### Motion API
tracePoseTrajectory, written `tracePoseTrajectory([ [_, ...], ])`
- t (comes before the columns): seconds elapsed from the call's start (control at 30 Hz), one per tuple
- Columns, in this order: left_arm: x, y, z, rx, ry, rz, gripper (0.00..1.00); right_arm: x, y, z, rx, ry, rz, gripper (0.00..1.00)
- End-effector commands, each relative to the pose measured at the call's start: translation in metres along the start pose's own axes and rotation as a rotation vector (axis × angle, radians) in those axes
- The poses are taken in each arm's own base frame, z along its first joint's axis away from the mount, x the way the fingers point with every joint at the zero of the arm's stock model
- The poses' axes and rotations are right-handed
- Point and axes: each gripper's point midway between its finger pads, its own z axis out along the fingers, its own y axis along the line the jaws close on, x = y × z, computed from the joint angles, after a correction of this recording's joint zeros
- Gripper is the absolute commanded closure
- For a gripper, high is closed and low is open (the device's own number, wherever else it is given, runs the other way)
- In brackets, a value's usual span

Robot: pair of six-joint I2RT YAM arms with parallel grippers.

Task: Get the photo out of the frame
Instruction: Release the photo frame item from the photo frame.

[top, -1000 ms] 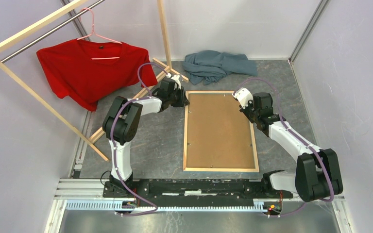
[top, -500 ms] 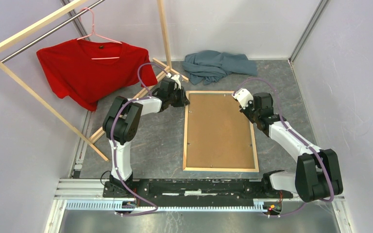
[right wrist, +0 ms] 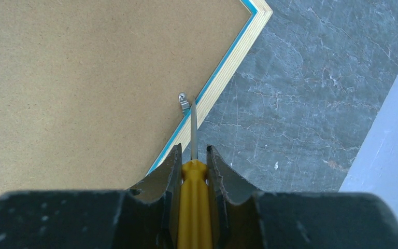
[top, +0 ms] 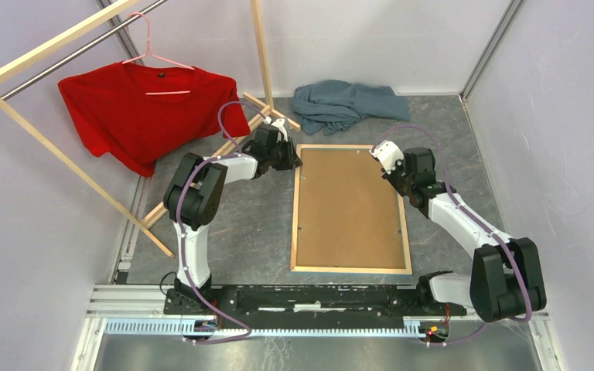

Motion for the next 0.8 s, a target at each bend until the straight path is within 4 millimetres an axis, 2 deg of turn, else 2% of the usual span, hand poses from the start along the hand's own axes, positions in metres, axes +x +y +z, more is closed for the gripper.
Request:
tracePoseTrajectory([
  [0.0, 0.0291, 0.0177, 0.0017, -0.059, 0.069, -0.09, 0.82, -0.0082, 0.0092, -0.0035, -0.056, -0.023, 0.036, 1.0],
  [0.4, 0.0319, 0.0199, 0.0001, -0.075, 0.067, -0.116, 0.93, -0.0108, 0.0158, -0.0054, -0.099, -0.029, 0.039, 1.0],
  [0.63, 0.0318, 0.0205, -0.0006, -0.078, 0.066, -0.123, 0.93, -0.011, 0.0168, -0.0073, -0.107, -0.023, 0.04, 1.0],
  [0.77, 0.0323, 0.0212, -0.0003, -0.081, 0.066, -0.121, 0.93, -0.0105, 0.0101, -0.0069, -0.069, -0.023, 0.043, 1.0],
])
